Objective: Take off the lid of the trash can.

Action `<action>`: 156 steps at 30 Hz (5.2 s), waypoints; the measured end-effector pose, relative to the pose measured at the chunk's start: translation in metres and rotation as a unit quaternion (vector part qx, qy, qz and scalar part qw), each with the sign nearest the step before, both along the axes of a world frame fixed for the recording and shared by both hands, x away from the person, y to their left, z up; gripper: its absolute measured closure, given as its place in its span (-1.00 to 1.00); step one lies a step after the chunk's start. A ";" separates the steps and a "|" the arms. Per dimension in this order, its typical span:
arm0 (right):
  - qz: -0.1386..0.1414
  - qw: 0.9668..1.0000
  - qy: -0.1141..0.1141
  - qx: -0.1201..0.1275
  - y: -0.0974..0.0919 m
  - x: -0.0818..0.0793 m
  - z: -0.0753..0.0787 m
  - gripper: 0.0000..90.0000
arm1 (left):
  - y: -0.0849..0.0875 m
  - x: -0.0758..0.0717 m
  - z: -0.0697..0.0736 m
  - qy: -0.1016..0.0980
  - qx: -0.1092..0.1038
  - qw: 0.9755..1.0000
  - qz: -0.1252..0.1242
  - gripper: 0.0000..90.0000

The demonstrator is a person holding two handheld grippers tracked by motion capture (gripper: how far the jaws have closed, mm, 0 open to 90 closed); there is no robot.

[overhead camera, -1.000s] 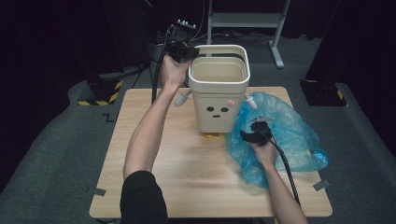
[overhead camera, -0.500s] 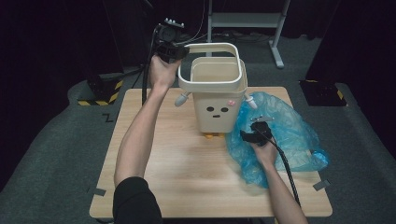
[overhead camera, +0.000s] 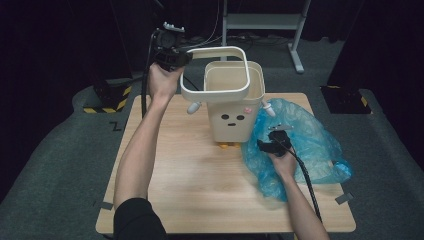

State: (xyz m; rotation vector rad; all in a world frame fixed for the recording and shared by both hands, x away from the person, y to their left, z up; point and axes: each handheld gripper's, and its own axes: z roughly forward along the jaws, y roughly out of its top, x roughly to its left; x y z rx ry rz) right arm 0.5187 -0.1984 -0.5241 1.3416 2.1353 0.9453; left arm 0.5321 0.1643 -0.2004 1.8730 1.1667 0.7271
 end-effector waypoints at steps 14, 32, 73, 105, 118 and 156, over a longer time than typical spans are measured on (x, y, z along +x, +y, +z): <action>0.000 1.000 0.000 0.000 0.000 0.000 0.000 -0.34 | 0.021 -0.012 0.001 -0.003 -0.005 1.000 0.015 0.73; 0.000 1.000 0.000 -0.001 0.000 0.000 0.000 -0.34 | 0.053 -0.030 0.003 -0.009 -0.016 0.999 0.038 0.74; -0.001 1.000 -0.001 -0.001 0.000 0.000 0.000 -0.35 | 0.120 -0.076 -0.032 0.000 -0.033 0.994 0.108 0.73; -0.001 1.000 0.000 -0.001 0.000 -0.001 0.000 -0.35 | 0.149 -0.089 -0.102 0.043 -0.066 0.987 0.141 0.73; -0.002 1.000 0.000 -0.001 0.000 -0.001 0.000 -0.35 | 0.150 -0.091 -0.122 0.048 -0.061 0.986 0.146 0.73; -0.002 1.000 0.000 -0.002 0.000 -0.001 0.000 -0.35 | 0.145 -0.085 -0.167 0.067 -0.056 0.984 0.155 0.73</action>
